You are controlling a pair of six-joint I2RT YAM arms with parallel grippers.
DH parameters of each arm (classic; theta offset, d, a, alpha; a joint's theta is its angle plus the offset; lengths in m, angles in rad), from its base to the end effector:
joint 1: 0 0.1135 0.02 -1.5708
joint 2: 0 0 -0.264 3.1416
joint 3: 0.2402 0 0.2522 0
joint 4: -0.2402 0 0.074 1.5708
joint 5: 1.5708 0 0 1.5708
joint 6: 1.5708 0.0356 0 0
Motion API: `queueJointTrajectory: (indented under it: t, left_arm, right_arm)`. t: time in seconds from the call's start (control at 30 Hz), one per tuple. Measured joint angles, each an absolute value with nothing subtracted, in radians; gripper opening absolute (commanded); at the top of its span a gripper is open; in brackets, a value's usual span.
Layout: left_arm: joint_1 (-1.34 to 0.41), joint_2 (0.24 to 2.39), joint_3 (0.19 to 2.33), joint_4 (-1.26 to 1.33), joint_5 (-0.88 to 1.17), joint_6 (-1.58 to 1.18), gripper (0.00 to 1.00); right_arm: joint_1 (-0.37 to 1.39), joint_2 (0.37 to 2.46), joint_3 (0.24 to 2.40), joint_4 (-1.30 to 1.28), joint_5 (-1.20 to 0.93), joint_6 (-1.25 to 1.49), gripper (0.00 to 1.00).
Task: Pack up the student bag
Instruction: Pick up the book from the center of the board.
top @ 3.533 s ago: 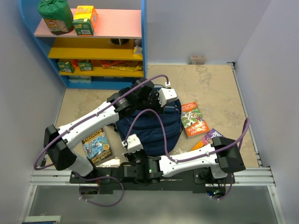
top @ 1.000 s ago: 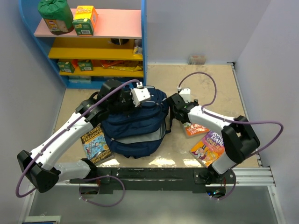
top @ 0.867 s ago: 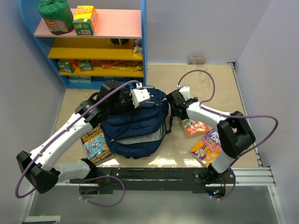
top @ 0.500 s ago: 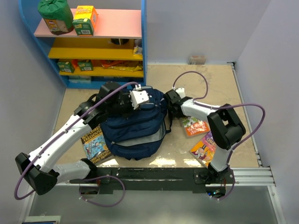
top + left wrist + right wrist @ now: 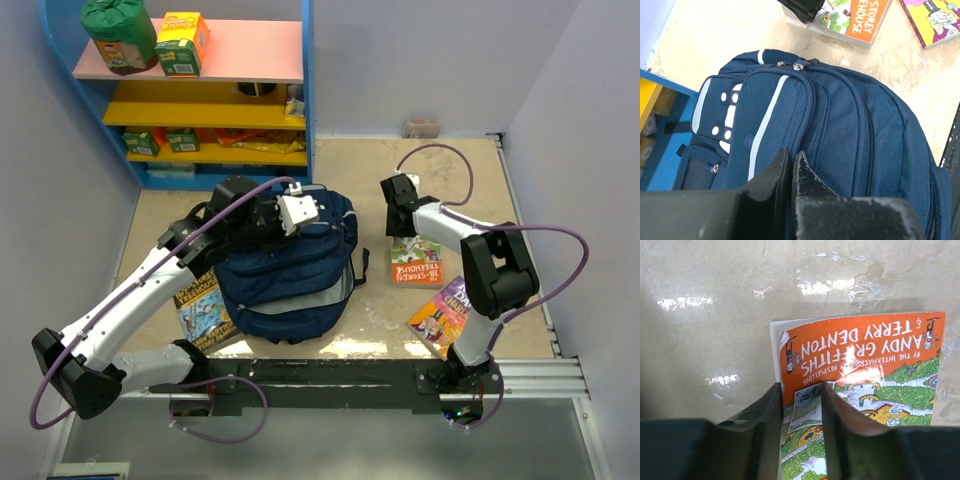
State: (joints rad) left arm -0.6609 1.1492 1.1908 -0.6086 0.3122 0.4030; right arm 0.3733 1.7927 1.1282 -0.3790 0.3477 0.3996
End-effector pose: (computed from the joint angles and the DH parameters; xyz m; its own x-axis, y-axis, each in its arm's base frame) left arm 0.1869 -0.1592 0.3666 -0.0807 0.5355 -0.8406 0.8918 0.4155 0.1791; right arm 0.3415 0.1207 0.1743 -0.8125 0.0746 -0.5781 0.1443 0.9867 -0.0755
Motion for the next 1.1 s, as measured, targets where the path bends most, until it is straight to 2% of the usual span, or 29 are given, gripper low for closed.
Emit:
queueJointTrajectory:
  t: [0.13,0.47,0.87,1.1]
  left_arm:
    - [-0.661,1.149,1.191,-0.609,0.312,0.403,0.0]
    - [-0.661,1.149,1.191,-0.609,0.311,0.403,0.0]
    - [-0.661,1.192,1.17,-0.538,0.338,0.333,0.0]
    - [-0.664,1.23,1.109,-0.472,0.382,0.288,0.0]
  right_arm:
    - [0.362,1.786,1.125,-0.369,0.299,0.386,0.0]
    - [0.327,1.712,1.098,-0.369,0.207,0.388,0.0]
    - [0.394,1.073,1.071,-0.535,0.127,0.441,0.0]
    - [0.413,0.924,1.128,-0.75,0.13,0.455,0.0]
